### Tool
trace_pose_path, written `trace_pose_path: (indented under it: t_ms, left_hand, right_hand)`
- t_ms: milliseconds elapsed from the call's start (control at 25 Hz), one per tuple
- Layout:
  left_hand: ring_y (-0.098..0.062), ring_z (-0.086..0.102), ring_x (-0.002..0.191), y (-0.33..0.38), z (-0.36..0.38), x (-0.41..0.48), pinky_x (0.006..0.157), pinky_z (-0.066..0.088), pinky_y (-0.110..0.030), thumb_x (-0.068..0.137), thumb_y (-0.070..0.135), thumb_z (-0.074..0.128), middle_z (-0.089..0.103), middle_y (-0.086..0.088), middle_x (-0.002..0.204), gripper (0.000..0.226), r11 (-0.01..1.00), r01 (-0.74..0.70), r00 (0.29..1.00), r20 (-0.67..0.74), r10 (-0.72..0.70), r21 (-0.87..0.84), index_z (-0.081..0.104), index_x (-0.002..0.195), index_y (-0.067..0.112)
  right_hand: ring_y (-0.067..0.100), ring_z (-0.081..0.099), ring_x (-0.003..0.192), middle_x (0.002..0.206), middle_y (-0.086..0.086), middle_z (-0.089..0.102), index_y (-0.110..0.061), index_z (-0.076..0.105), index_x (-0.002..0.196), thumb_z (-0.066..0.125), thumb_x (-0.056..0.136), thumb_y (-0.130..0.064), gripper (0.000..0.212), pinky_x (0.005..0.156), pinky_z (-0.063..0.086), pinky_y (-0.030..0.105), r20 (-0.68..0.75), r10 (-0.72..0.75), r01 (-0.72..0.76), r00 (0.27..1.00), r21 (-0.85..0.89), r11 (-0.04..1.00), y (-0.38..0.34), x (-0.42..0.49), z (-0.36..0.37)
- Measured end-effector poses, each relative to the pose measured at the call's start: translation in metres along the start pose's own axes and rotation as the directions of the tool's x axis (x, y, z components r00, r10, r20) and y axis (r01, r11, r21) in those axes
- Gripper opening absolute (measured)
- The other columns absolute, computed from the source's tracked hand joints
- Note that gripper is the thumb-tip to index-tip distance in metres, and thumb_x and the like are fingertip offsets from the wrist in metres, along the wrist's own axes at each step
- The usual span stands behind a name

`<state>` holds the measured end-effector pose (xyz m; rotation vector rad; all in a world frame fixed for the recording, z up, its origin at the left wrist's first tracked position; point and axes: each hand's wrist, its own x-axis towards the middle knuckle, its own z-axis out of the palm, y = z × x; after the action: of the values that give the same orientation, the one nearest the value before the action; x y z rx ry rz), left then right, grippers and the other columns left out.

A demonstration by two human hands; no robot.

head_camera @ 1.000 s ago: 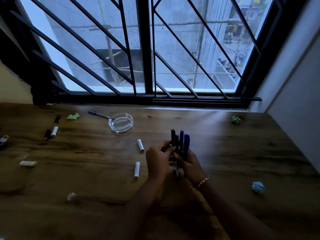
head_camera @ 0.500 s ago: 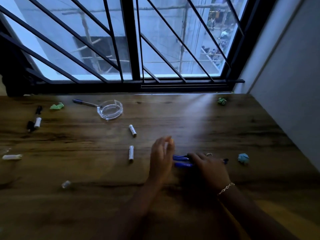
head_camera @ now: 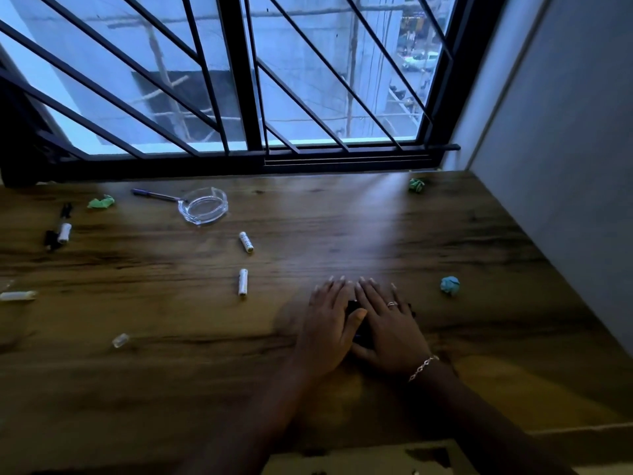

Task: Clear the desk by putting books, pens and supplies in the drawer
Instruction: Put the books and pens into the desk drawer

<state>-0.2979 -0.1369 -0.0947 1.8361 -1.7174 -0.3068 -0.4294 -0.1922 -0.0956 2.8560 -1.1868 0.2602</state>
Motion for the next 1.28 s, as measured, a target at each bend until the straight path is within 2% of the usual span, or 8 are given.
trace_pose_path:
  t_ms: [280,520,640,800,920,1040,1160,1280]
  left_hand:
    - [-0.041,0.047,0.125,0.024,0.001,-0.028,0.103,0.029,-0.054,0.097,0.052,0.008,0.056,-0.02,0.13,0.076,0.981,0.033,0.966,-0.259,0.018,0.193,0.055,0.125,-0.001]
    - [-0.029,0.025,0.141,0.056,-0.007,-0.094,0.111,0.02,-0.034,0.085,0.07,0.004,0.041,-0.015,0.145,0.093,0.988,0.123,0.948,-0.282,-0.145,-0.095,0.042,0.137,0.002]
    - [-0.023,0.035,0.137,0.073,-0.009,-0.122,0.108,0.026,-0.022,0.096,0.049,0.029,0.046,-0.015,0.141,0.061,0.939,0.15,0.904,-0.342,-0.257,-0.31,0.048,0.132,0.002]
    - [-0.008,0.061,0.084,0.102,-0.008,-0.141,0.072,0.044,-0.01,0.1,0.028,0.039,0.064,-0.006,0.1,0.036,0.79,0.302,0.779,-0.34,-0.527,-0.533,0.061,0.114,0.002]
    - [-0.016,0.059,0.079,0.108,0.008,-0.16,0.073,0.045,-0.025,0.098,0.028,0.039,0.065,-0.012,0.089,0.036,0.658,0.316,0.643,-0.356,-0.679,-0.684,0.063,0.096,0.001]
    - [-0.028,0.062,0.091,0.085,0.031,-0.186,0.082,0.05,-0.037,0.099,0.02,0.039,0.067,-0.017,0.098,0.032,0.26,0.504,0.413,-0.034,-0.91,-0.823,0.064,0.081,0.011]
    - [-0.031,0.057,0.088,0.046,0.031,-0.199,0.079,0.049,-0.039,0.099,0.024,0.038,0.062,-0.017,0.098,0.032,-0.238,0.48,0.171,0.356,-0.919,-0.844,0.063,0.09,0.008]
    - [-0.031,0.051,0.106,0.01,0.028,-0.206,0.091,0.043,-0.044,0.101,0.042,0.024,0.055,-0.019,0.114,0.055,-0.504,0.3,0.144,0.561,-0.815,-0.81,0.05,0.124,-0.001]
  right_hand:
    - [0.032,0.049,0.126,0.135,0.017,0.051,-0.006,0.049,0.13,0.007,0.09,-0.065,0.084,0.108,0.022,0.043,-0.072,-0.048,0.051,0.996,0.048,0.998,-0.005,-0.044,-0.012]
    - [0.037,0.057,0.115,0.126,0.022,0.057,-0.007,0.05,0.124,0.036,0.084,-0.048,0.058,0.089,0.05,0.055,-0.218,-0.136,0.157,0.966,0.08,0.984,-0.023,-0.091,-0.014]
    - [0.04,0.059,0.11,0.121,0.025,0.059,0.0,0.056,0.119,0.038,0.083,-0.039,0.056,0.089,0.048,0.05,-0.255,-0.09,0.165,0.963,0.288,0.943,-0.04,-0.118,-0.013]
    - [0.033,0.057,0.108,0.124,0.022,0.056,0.0,0.055,0.122,0.035,0.084,-0.041,0.059,0.089,0.044,0.036,-0.189,0.047,0.079,0.981,0.609,0.789,-0.061,-0.144,-0.015]
    - [0.007,0.06,0.095,0.109,0.008,0.063,-0.012,0.057,0.113,0.045,0.088,-0.027,0.032,0.079,0.048,0.025,-0.214,0.214,0.05,0.953,0.81,0.585,-0.081,-0.167,-0.013]
    - [0.002,0.059,0.081,0.09,-0.004,0.06,-0.025,0.056,0.09,0.051,0.09,-0.002,0.023,0.072,0.049,0.021,0.073,0.423,-0.145,0.903,0.979,0.141,-0.105,-0.185,-0.01]
    - [0.015,0.057,0.076,0.084,0.004,0.059,-0.011,0.057,0.085,0.047,0.091,0.002,0.018,0.065,0.048,0.026,0.593,0.448,-0.433,0.669,0.801,-0.414,-0.113,-0.18,0.012]
    - [0.02,0.056,0.069,0.079,0.012,0.058,-0.001,0.057,0.093,0.046,0.089,0.004,0.013,0.052,0.054,0.025,0.827,0.273,-0.578,0.491,0.544,-0.608,-0.115,-0.171,0.045]
